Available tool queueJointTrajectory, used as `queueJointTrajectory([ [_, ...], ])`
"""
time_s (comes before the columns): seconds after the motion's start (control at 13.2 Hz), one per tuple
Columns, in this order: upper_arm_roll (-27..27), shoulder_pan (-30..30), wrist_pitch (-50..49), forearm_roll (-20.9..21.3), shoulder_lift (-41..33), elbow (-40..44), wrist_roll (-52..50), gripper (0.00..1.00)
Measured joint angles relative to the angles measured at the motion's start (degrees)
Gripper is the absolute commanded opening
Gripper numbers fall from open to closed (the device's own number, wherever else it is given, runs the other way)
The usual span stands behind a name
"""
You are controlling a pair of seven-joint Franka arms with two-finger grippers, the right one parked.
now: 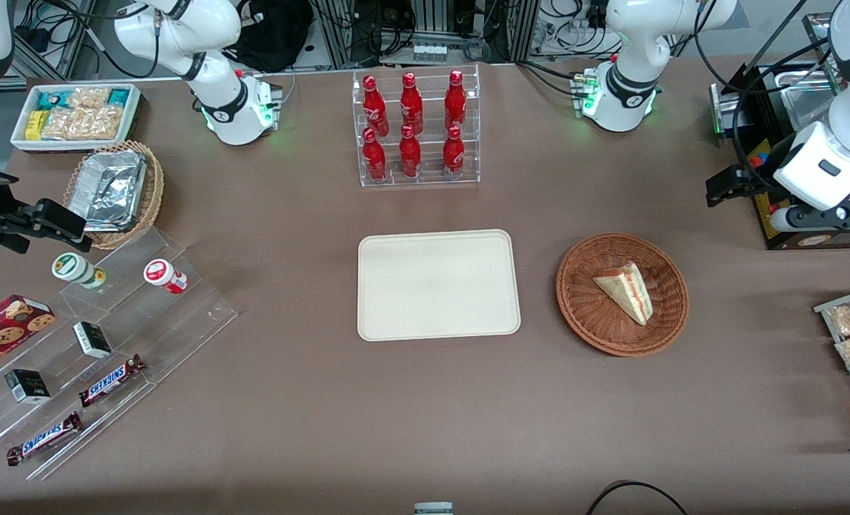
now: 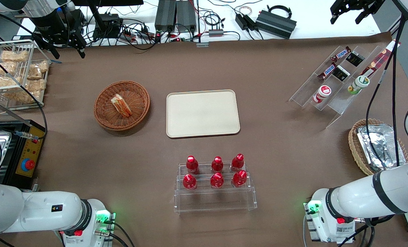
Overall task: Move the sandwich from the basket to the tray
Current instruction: 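Move the left gripper over the wrapped sandwich in the wicker basket and lower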
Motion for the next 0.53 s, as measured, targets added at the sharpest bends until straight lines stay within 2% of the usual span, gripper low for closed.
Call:
queueJointTrajectory([
  [0.53, -0.62, -0.06, 2.24, 0.03, 2.65, -3.19, 0.21, 1.00],
])
